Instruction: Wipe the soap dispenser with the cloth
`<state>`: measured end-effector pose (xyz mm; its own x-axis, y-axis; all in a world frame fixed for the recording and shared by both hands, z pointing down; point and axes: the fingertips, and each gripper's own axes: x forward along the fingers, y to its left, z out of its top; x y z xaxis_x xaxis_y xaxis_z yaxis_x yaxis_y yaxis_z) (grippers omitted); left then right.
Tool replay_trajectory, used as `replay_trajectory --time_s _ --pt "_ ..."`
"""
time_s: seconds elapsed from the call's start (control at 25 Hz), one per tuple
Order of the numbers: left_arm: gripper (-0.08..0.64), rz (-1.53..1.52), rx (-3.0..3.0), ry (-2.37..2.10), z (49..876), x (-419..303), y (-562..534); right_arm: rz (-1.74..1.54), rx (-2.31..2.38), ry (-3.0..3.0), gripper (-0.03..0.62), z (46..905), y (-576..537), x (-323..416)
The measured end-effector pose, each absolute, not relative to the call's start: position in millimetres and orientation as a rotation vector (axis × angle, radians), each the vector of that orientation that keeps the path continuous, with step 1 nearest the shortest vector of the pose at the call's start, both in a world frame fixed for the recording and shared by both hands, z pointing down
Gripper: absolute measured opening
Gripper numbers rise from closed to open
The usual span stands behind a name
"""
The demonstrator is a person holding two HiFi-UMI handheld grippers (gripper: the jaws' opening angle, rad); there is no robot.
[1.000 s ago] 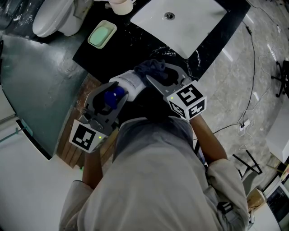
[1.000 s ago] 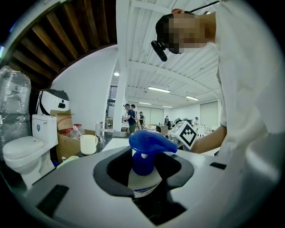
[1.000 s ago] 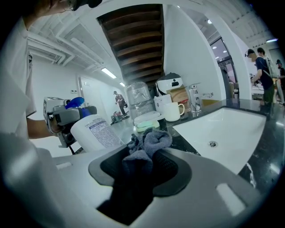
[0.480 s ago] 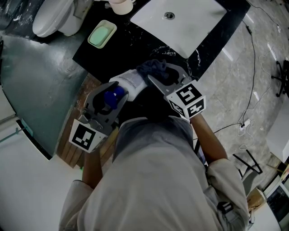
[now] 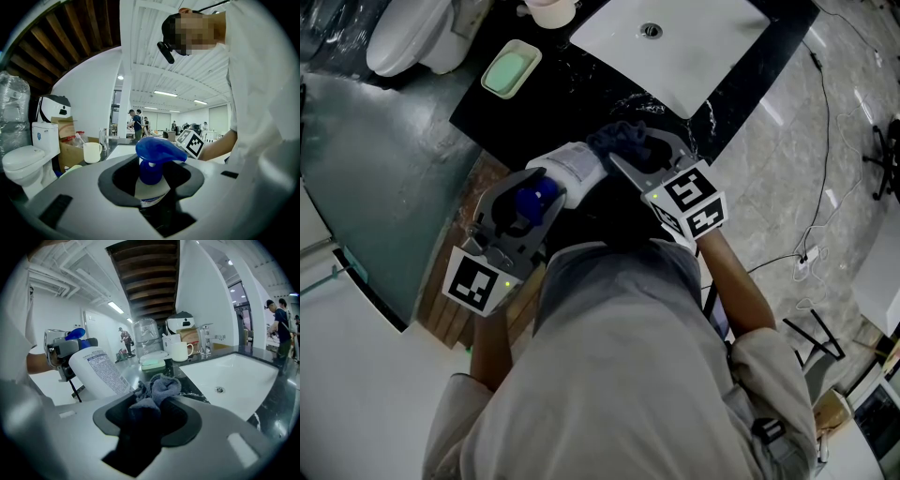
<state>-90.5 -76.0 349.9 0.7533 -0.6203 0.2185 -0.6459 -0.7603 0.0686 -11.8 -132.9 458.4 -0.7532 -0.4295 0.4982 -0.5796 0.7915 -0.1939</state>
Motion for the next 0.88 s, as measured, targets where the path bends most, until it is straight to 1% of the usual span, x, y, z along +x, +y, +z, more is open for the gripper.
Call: replay_trajectory --time_s 0.52,0.88 --pt "0.146 0.279 2.817 -0.999 352 -89 -77 0.404 0.64 -2.508 0.164 466 -135 -16" --pt "0.146 0.31 2.836 -0.981 352 -87 -75 0.343 0.374 -2.45 0.164 465 -137 -25"
